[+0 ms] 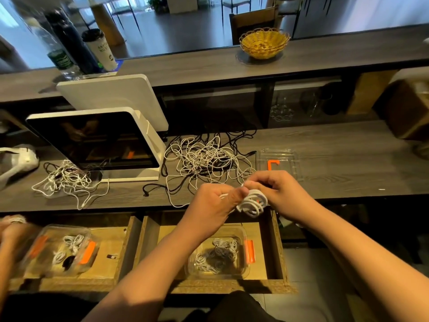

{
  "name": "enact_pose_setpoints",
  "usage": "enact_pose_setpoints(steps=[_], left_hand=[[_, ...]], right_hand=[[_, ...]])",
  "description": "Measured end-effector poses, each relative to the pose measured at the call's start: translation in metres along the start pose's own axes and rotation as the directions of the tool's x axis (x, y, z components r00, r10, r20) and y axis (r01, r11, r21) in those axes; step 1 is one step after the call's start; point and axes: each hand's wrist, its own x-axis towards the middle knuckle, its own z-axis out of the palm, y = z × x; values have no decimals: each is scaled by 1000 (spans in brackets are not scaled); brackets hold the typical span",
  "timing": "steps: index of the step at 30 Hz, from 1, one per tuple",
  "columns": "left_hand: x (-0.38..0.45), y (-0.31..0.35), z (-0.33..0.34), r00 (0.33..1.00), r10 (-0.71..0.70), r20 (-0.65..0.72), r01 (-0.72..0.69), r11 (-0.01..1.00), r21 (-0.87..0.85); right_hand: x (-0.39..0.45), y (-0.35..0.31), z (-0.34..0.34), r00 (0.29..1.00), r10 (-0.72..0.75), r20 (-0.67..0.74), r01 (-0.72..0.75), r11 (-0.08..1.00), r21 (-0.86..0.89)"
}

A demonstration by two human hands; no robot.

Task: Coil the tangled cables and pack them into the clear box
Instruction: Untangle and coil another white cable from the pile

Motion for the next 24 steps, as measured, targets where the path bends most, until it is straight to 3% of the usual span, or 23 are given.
enact_pose_setpoints(steps=[5, 11, 16, 20, 24], left_hand=[[-7, -2, 2, 984, -160, -75, 148, 978, -144], [-6, -15, 2, 982, -163, -92, 152, 982, -111], [-5, -23, 8, 929, -217, -298, 174, 971, -165], [-2, -25, 14, 830, -186, -525, 180, 982, -64], [-2, -31, 17, 830, -92, -550, 185, 976, 116]], right_hand=[[-5, 5, 9, 997, 67, 31, -67, 998, -3], [-14, 14, 9, 987, 146, 71, -142, 988, -61], [-18, 16, 17, 970, 183, 159, -160, 976, -146], [-19, 4, 29, 970, 122, 209, -62, 960, -273], [-24, -6, 33, 966, 83, 246, 9, 936, -352]])
